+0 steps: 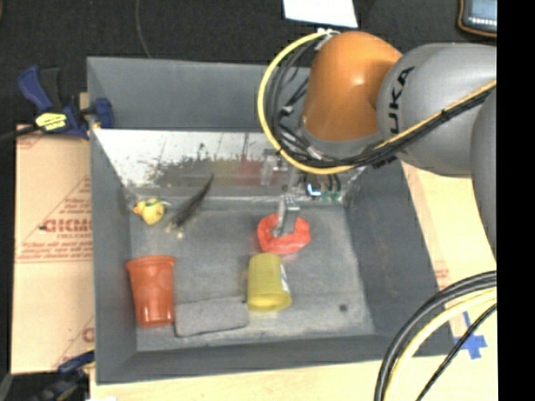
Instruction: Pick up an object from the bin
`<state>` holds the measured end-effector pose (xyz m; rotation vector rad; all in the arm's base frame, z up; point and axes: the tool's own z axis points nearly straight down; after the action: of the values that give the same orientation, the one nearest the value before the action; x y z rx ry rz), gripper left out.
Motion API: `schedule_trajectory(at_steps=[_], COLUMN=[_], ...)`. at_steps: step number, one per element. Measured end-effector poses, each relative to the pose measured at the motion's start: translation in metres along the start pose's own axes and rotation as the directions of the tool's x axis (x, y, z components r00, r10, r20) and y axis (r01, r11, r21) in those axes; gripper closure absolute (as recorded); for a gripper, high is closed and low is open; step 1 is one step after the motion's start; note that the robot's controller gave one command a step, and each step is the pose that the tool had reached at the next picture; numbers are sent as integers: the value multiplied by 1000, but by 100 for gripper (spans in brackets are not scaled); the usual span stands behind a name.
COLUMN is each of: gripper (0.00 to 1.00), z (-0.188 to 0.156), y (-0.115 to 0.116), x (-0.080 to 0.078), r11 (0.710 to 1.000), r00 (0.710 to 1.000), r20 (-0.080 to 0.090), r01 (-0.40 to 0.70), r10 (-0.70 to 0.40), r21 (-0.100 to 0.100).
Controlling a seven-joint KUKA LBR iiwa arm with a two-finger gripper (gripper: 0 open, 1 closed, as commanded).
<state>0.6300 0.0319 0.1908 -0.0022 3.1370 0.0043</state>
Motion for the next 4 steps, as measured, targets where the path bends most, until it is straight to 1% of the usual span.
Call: schedule_trajectory(at_steps=[1,2,3,4], gripper=[0,0,0,100], z=[0,64,75,102], y=[0,-43,-42,-44], x=[0,9,59,38], r11=[1000,1000,999,1000], r00=[1000,1000,999,1000], r20=[0,-3,9,17], r01=[0,26,42,3], r10=[0,-26,-42,-3], r21=[0,2,1,0])
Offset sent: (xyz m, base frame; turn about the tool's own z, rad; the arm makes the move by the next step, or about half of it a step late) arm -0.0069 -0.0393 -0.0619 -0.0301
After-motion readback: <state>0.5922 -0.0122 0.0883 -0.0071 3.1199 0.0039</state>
